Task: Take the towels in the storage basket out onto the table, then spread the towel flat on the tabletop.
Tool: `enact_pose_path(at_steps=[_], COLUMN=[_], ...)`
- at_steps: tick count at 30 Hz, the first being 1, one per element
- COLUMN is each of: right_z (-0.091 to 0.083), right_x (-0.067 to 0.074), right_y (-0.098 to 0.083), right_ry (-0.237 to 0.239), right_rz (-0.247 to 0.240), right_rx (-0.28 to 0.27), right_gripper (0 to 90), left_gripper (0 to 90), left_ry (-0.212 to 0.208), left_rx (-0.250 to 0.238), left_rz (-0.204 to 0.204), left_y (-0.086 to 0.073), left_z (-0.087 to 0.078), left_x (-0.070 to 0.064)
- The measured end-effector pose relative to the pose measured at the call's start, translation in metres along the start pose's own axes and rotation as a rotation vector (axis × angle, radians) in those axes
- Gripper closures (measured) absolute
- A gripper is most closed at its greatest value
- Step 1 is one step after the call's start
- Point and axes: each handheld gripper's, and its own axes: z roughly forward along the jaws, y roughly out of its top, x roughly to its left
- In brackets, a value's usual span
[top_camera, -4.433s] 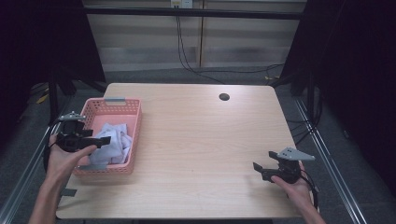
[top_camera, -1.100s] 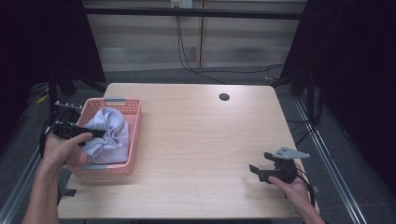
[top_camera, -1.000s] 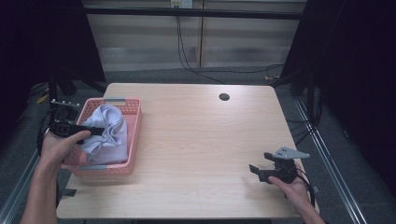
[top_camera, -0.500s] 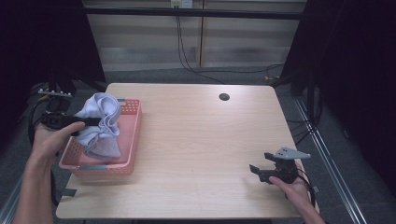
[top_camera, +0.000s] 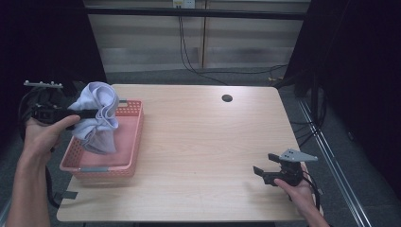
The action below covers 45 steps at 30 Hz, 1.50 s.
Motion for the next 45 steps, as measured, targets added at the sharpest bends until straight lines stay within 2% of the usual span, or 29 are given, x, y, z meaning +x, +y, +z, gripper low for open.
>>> enact_pose_path(at_steps=[6,18,23,32,39,45], right_z=[-0.002,-0.001,-0.002,-0.002,-0.003,-0.002], right_x=[-0.001,-0.002,-0.001,-0.001,-0.001,-0.001], right_y=[0.001,0.001,0.001,0.001,0.001,0.001], right_ry=[0.004,0.007,0.007,0.010,0.012,0.012], right_rz=[-0.005,0.006,0.003,0.000,0.000,0.000], right_rx=[-0.003,-0.002,-0.001,-0.001,-0.004,-0.003], right_gripper=[16.0,16.0,16.0,16.1,16.0,16.1], left_gripper=[63.3,63.2,63.0,63.0,62.9,62.8], left_ry=[0.013,0.001,-0.005,-0.019,-0.043,-0.068], left_rx=[-0.017,-0.070,-0.081,-0.097,-0.100,-0.105], left_rz=[0.008,0.025,0.046,0.078,0.104,0.135], left_y=[0.009,0.028,0.033,0.045,0.049,0.058], left_z=[-0.005,-0.017,-0.020,-0.027,-0.023,-0.020], left_x=[-0.004,-0.018,-0.025,-0.041,-0.055,-0.074])
